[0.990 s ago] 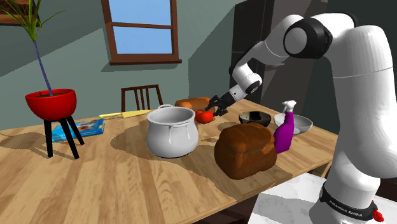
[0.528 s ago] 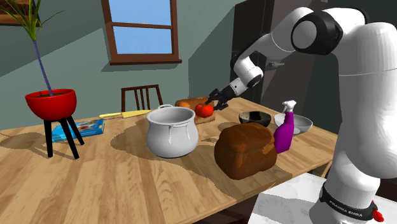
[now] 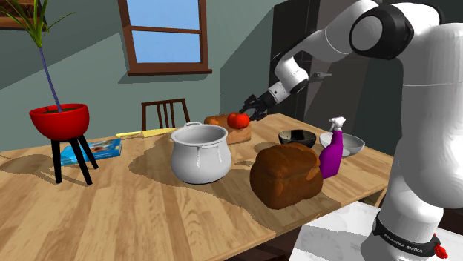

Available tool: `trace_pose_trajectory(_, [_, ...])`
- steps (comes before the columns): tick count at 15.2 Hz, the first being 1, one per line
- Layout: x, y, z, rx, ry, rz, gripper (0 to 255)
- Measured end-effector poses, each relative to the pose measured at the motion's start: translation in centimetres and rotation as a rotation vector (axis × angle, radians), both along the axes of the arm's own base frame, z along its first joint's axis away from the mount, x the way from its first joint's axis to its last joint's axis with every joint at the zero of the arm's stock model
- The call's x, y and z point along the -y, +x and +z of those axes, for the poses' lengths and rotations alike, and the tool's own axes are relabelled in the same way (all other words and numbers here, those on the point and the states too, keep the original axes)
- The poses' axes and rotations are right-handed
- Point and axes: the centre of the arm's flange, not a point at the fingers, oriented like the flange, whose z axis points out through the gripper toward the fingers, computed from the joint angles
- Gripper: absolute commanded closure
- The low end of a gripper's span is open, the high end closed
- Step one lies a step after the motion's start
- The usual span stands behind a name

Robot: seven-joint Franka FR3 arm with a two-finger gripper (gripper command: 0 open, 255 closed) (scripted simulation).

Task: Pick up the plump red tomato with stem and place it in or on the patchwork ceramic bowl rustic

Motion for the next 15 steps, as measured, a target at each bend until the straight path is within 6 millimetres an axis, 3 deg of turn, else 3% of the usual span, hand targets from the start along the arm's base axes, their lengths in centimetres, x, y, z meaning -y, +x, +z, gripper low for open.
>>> trace_pose_trajectory(9, [-0.1, 0.2, 4.6, 0.0, 0.0, 0.0, 255])
trace_pose_trajectory(11, [0.8, -1.1, 5.1, 0.0, 0.0, 0.0, 255])
trace_pose_trajectory(15, [3.1, -5.5, 5.3, 0.0, -0.001, -0.002, 255])
